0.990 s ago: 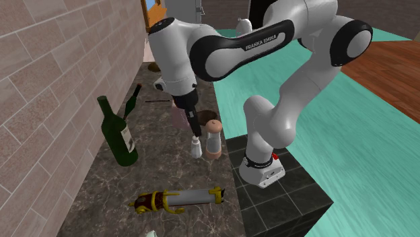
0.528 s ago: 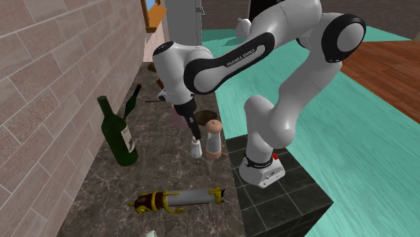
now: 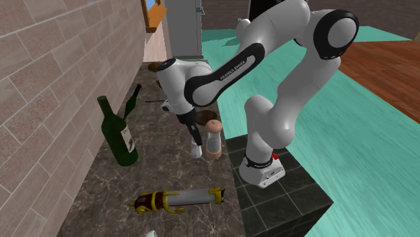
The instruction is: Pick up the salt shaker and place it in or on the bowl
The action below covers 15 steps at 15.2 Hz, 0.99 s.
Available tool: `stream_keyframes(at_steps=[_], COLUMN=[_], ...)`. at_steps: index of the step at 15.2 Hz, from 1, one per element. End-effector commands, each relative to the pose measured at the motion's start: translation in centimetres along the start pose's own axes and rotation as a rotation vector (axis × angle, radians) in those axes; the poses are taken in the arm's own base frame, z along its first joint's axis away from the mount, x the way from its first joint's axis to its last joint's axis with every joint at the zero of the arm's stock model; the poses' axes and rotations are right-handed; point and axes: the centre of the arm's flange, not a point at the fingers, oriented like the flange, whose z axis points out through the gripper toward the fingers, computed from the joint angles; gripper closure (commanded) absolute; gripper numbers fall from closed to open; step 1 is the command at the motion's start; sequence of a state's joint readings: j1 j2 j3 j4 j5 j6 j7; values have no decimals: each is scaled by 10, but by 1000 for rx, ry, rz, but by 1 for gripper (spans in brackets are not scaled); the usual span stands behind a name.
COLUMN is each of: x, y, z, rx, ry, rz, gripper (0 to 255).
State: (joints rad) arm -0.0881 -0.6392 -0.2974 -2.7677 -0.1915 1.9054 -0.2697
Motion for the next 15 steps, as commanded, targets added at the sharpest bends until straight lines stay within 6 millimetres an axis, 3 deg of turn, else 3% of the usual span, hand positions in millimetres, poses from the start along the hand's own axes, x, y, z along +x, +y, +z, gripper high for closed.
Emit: stream_keyframes(at_steps=[1, 9, 10, 15], x=[0, 0, 0, 0], y=[0, 0, 0, 0], z=[11, 14, 14, 14], rx=[0, 0, 0, 0], ry=[1, 1, 1, 1], rz=[0, 0, 0, 0], gripper=[0, 0, 255, 255])
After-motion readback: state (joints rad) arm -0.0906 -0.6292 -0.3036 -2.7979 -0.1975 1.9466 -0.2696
